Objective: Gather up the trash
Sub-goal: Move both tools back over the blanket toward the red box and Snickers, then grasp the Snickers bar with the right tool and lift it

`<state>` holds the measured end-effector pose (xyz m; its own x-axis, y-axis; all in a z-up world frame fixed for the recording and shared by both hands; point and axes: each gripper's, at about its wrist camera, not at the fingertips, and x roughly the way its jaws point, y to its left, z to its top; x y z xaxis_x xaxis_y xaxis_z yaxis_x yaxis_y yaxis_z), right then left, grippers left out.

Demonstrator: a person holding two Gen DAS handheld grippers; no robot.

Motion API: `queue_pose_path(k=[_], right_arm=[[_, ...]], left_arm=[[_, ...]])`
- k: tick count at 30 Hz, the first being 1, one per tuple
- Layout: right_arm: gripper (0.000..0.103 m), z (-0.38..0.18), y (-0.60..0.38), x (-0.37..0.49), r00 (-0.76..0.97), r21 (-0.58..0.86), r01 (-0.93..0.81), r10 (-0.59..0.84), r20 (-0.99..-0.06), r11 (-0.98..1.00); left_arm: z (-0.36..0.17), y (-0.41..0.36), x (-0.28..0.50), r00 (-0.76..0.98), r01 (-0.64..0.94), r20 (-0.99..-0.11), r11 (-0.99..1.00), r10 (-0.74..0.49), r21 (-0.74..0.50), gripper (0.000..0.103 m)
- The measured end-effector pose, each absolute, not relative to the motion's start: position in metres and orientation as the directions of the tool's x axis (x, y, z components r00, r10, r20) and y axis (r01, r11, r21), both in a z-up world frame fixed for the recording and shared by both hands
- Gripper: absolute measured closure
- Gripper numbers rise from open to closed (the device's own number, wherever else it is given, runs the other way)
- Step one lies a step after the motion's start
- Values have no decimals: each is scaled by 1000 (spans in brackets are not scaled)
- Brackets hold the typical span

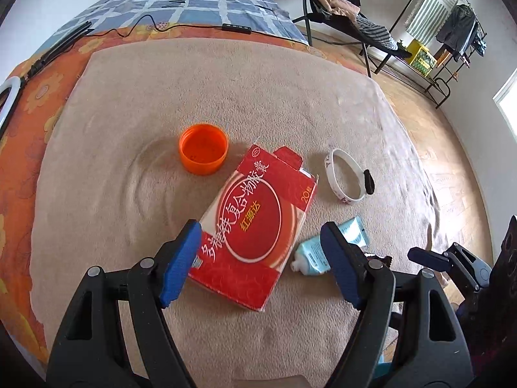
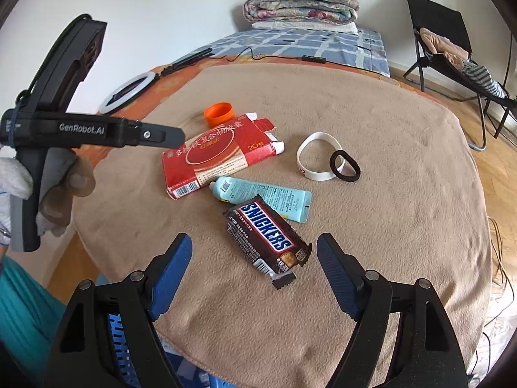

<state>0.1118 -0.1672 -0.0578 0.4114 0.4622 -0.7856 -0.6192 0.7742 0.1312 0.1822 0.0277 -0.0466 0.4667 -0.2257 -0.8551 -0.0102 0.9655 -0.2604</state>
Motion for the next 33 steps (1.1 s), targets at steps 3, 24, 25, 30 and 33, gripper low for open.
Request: queue_pose_path(k=[3, 24, 25, 30, 33], right_arm=[[23, -64, -163, 119, 393, 134, -625, 459, -797, 769], [23, -78, -158, 142, 368, 155, -604, 446, -816, 782], [23, -78, -157, 142, 368, 154, -604, 445, -816, 782], [23, -81, -155, 142, 363, 144, -611, 437, -823, 779], [24, -84, -152, 142, 358, 138, -614, 430, -829, 777]], left_arm=[[-58, 28, 199, 446, -18, -867, 967, -221, -256, 25], [-77, -9, 209, 406, 100, -906, 991, -117, -84, 18], [-77, -12, 208, 406, 109, -908, 992, -100, -60, 18], [-82, -28, 207, 405, 161, -913, 987, -43, 25, 15], [-86, -34, 209, 406, 166, -914, 984, -11, 62, 13]])
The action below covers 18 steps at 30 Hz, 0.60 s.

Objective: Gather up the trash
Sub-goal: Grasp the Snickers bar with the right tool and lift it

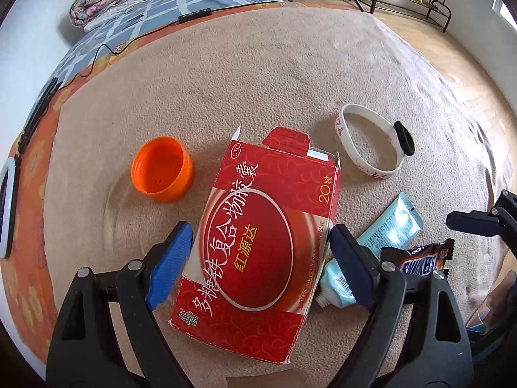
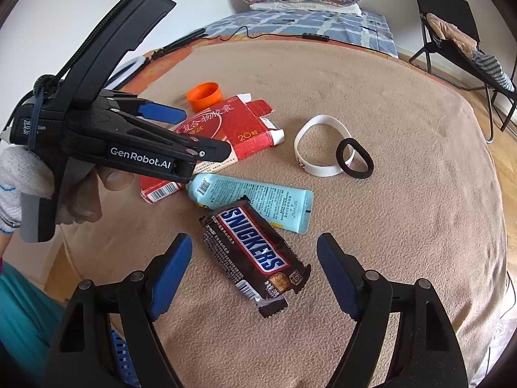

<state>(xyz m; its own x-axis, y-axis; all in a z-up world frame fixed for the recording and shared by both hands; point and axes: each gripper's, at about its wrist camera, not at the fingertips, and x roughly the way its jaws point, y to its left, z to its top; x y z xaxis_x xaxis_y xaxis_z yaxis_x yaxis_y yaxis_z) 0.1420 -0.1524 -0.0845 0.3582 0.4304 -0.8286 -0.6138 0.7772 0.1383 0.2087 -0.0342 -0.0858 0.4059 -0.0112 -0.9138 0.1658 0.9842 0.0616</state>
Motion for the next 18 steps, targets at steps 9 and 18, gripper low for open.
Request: queue_pose_path(k=[9, 18], right_arm=[[24, -89, -148, 145, 371, 109, -616, 410, -833, 780], [24, -95, -140, 144, 367, 72, -645, 391, -844, 760]], left_arm=[[-90, -36, 213, 406, 165, -914, 983, 2, 75, 11], [-93, -33, 214, 421, 168, -907, 984, -18, 58, 10]])
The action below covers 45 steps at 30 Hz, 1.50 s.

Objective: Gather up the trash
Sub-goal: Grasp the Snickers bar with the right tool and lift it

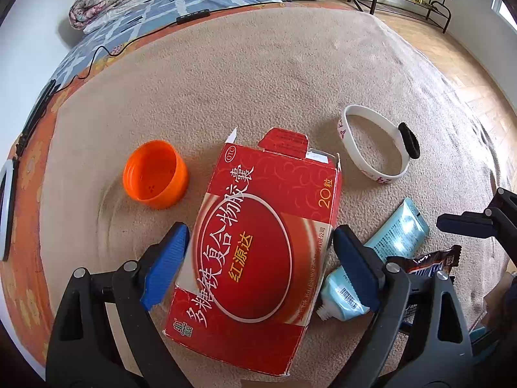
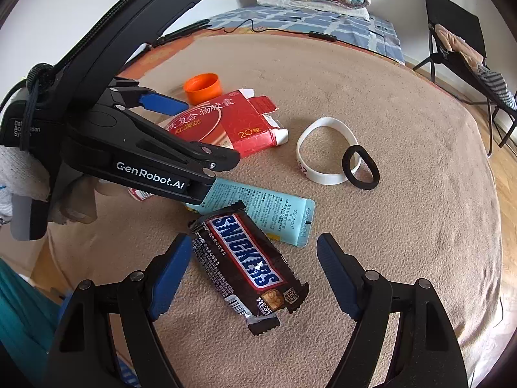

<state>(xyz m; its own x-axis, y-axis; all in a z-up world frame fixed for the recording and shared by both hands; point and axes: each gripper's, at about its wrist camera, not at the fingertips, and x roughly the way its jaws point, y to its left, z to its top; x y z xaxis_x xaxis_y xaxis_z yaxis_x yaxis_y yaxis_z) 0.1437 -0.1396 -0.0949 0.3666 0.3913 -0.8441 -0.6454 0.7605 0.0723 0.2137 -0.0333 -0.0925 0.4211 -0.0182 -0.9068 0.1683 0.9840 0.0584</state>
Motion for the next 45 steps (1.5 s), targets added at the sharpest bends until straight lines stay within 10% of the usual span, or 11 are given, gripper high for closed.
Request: queue_pose_path(k=[8, 21, 45], right_arm=[[26, -100, -137, 138, 375, 30, -656, 361, -853, 754], [78, -94, -144, 137, 351, 92, -645, 401, -846, 759], [80, -85, -143, 132, 360, 100, -644, 416, -835, 758]], left_arm=[[-90, -32, 208, 430, 166, -903, 985, -25, 52, 11], [-73, -15, 193, 463, 131, -886, 990, -21, 45, 19], [-67, -8, 183, 488, 114, -873, 993, -24, 37, 15]])
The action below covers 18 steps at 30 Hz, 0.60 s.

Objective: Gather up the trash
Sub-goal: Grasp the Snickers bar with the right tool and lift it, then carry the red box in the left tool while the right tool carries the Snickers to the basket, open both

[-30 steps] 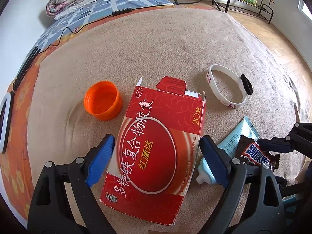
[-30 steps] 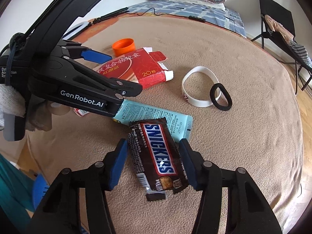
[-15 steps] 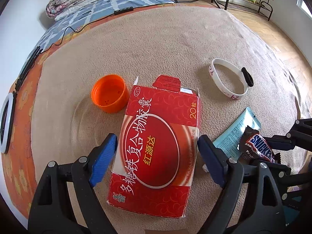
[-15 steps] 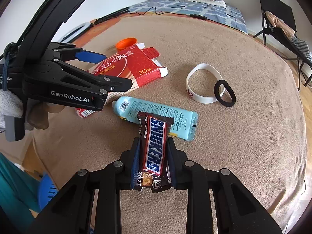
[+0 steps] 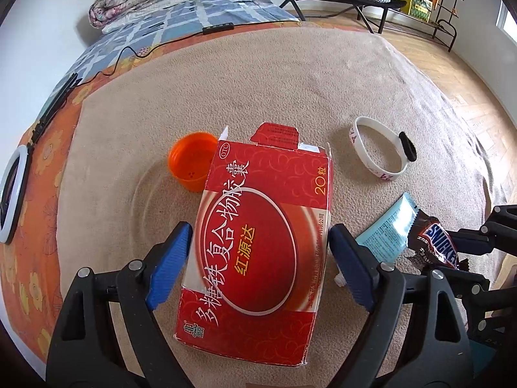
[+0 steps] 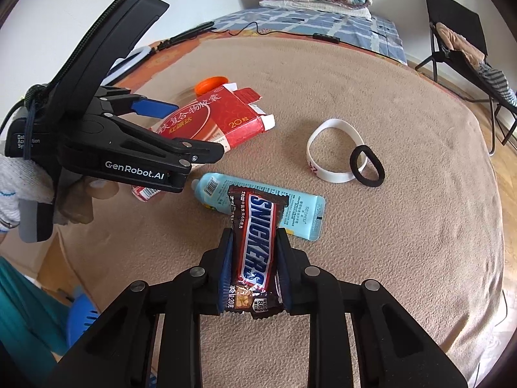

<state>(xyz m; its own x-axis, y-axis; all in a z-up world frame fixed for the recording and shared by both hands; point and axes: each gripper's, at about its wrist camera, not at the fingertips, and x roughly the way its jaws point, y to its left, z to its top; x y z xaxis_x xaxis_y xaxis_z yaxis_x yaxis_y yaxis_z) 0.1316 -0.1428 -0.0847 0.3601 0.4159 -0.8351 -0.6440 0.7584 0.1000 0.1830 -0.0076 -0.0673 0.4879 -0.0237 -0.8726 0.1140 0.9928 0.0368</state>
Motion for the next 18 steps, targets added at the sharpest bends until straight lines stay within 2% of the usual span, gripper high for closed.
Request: queue_pose_path(k=[18], right_arm=[[80, -40, -146, 94, 427, 77, -655, 453, -783, 752]], left_arm=[[7, 2, 94, 594, 114, -801, 993, -83, -18, 15]])
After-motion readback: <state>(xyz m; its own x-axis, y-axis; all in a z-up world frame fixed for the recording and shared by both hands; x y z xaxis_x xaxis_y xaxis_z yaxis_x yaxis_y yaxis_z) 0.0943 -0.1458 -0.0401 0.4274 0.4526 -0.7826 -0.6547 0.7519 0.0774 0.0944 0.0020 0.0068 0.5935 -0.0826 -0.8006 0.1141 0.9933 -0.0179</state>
